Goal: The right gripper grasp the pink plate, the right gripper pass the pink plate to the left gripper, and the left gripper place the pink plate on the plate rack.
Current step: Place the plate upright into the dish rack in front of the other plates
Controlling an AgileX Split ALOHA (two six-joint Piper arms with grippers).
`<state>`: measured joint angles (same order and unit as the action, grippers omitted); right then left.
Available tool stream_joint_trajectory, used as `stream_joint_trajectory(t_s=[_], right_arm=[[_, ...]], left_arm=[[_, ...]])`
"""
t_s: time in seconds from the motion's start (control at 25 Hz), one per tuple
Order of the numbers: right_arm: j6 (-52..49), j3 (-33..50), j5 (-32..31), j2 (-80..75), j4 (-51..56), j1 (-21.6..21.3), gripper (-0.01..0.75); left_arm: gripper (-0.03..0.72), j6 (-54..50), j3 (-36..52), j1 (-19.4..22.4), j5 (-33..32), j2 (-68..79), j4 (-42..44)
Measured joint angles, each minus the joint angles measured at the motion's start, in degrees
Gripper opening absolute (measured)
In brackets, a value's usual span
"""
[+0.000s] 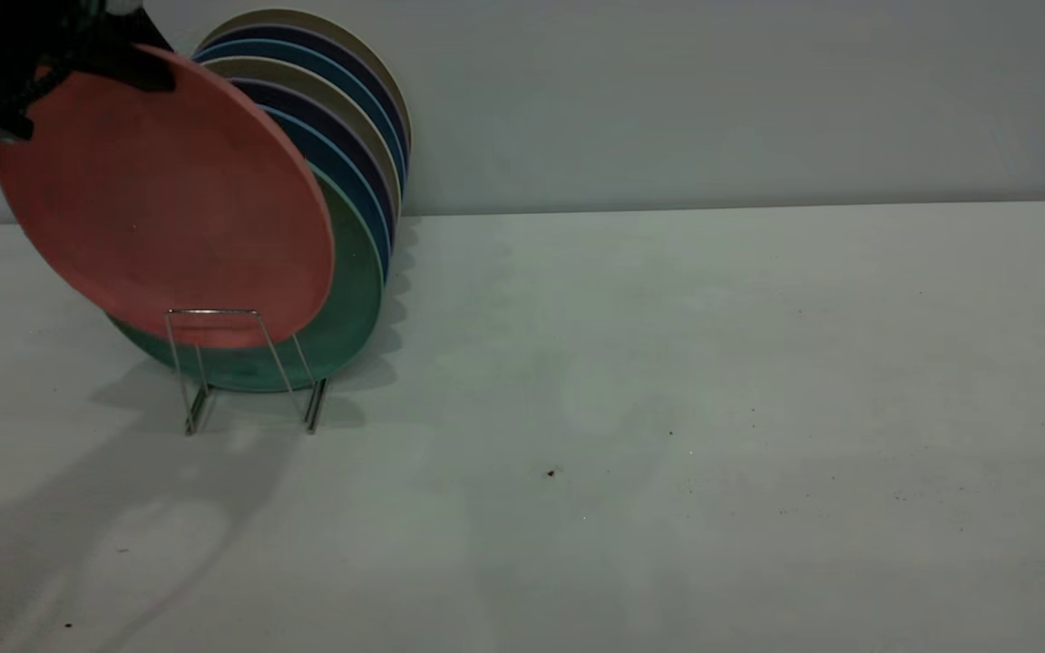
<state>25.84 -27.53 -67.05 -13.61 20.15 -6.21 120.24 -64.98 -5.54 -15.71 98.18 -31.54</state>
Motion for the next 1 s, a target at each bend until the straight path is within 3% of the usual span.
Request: stream_joint_trajectory(t_s=[0.32,0.44,0.72,1.0], right_arm=[[-0.07,0.00,0.00,0.00,-0.06,0.00,0.224],[-0.07,0.00,0.00,0.00,-0.06,0.00,0.226],[-0.07,0.00,0.00,0.00,-0.06,0.00,0.228],[-0.12,0.00,0.00,0.00,-0.11,0.00,0.229]], left_arm=[[0.070,-5.41,0.00,0.00,0.48,3.64,-0.19],[0.122,-7.56,0.00,0.00,0.34,4.69,-0.19],[0.334,-10.36,0.00,0.00,0.21,5.16,-0.19],[0.389,-17.09,0.00,0.00,-0.33,1.70,-0.14]])
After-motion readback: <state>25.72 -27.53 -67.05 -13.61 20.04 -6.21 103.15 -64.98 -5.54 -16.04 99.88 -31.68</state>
